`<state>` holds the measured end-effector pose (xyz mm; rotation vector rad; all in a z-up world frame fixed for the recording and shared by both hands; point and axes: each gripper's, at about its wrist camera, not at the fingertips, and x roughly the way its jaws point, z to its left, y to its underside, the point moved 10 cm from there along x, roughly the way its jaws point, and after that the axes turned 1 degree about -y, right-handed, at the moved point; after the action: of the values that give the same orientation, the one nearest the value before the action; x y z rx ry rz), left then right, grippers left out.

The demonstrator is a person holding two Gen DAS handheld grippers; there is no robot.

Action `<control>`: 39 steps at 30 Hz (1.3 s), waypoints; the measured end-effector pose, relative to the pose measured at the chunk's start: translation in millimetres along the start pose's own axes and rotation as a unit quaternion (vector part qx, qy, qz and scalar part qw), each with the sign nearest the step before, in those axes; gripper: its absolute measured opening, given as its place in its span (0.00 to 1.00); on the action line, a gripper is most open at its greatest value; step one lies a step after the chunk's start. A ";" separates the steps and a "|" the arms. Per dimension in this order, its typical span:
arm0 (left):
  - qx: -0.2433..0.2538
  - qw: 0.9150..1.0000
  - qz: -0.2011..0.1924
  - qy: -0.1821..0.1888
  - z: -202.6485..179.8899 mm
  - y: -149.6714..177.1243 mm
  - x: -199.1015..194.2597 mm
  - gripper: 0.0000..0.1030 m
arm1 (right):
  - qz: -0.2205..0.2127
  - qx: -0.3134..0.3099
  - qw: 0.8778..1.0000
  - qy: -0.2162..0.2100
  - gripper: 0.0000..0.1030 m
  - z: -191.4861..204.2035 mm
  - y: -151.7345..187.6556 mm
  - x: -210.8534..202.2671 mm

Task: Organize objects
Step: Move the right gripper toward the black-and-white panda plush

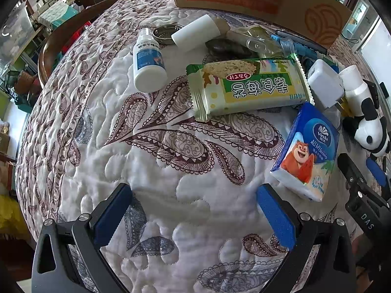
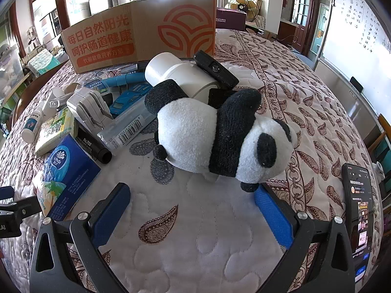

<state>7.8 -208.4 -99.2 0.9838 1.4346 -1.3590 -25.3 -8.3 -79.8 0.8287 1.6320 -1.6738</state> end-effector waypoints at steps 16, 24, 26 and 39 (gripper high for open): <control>0.002 1.000 -0.009 0.003 5.6 -15.7 9.2 1.00 | 0.145 -0.008 0.989 -0.006 1.00 2.9 2.7 8.6; 0.000 1.000 -0.015 0.002 1.9 -16.8 8.7 1.00 | 0.133 -0.008 0.991 -0.005 1.00 4.7 4.1 9.2; 0.000 1.000 -0.016 0.002 0.7 -17.7 8.8 1.00 | 0.130 -0.008 0.992 -0.005 1.00 5.2 3.9 8.9; 0.002 0.994 -0.106 0.006 5.2 -23.9 6.5 1.00 | 0.034 -0.003 0.999 0.001 1.00 5.8 5.6 0.8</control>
<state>-16.4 -215.6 -98.7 0.8618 1.5806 -1.5102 -21.2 -14.1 -83.6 0.8737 1.5922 -1.6195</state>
